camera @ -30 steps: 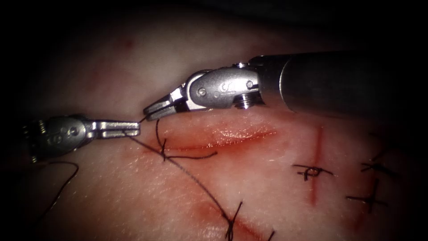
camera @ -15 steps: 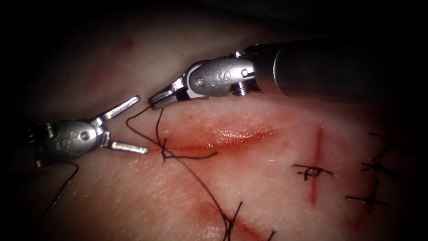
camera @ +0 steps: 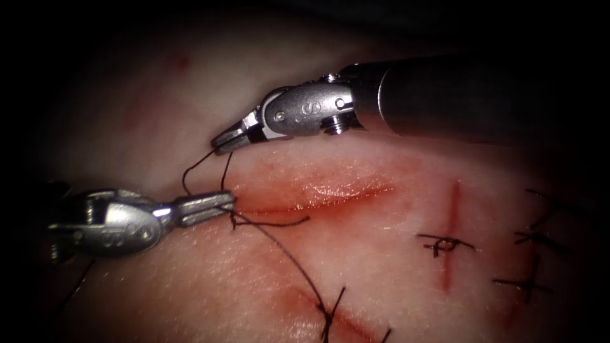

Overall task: Wound Closure
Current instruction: Adjust the clockwise suture loop to be longer

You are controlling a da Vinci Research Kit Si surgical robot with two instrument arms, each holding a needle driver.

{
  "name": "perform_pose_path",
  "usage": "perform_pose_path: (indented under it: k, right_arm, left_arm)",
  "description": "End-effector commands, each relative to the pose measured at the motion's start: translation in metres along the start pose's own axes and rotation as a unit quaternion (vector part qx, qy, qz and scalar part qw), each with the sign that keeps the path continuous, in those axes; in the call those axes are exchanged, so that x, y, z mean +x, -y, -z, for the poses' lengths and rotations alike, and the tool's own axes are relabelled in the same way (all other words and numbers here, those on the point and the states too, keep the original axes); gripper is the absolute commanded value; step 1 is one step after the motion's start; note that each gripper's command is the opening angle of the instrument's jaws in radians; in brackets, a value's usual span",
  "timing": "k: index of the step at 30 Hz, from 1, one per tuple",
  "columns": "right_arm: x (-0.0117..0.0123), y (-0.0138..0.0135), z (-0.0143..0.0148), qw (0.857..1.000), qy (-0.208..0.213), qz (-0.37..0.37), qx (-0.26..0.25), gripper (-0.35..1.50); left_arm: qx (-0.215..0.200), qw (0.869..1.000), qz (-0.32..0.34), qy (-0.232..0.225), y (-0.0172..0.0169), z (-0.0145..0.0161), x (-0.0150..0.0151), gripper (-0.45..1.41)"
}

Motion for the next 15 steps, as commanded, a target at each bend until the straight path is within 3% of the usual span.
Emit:
perform_pose_path:
  k: [1, 7, 12, 14, 15]
  right_arm:
    - [-0.0001, -0.0004, -0.0004, 1.000, -0.002, -0.002, 0.001, -0.35]
    - [0.0009, 0.0011, 0.0016, 0.999, -0.023, -0.041, 0.019, -0.35]
    - [0.0027, 0.0024, 0.0021, 0.995, -0.040, -0.085, 0.030, -0.35]
    - [0.0035, 0.0027, 0.0022, 0.990, -0.057, -0.125, 0.021, 0.66]
    - [0.0041, 0.0027, 0.0022, 0.980, -0.090, -0.176, 0.002, 1.26]
  left_arm:
    - [-0.001, 1.000, -0.001, -0.001, 0.0001, -0.0003, -0.0004, -0.45]
    - [-0.005, 1.000, -0.014, 0.018, -0.0004, 0.0062, -0.0028, -0.45]
    - [-0.008, 0.998, -0.033, 0.043, 0.0006, 0.0079, -0.0041, -0.45]
    - [-0.011, 0.997, -0.053, 0.049, 0.0011, 0.0080, -0.0042, -0.45]
    - [-0.011, 0.995, -0.074, 0.060, 0.0016, 0.0078, -0.0040, -0.45]
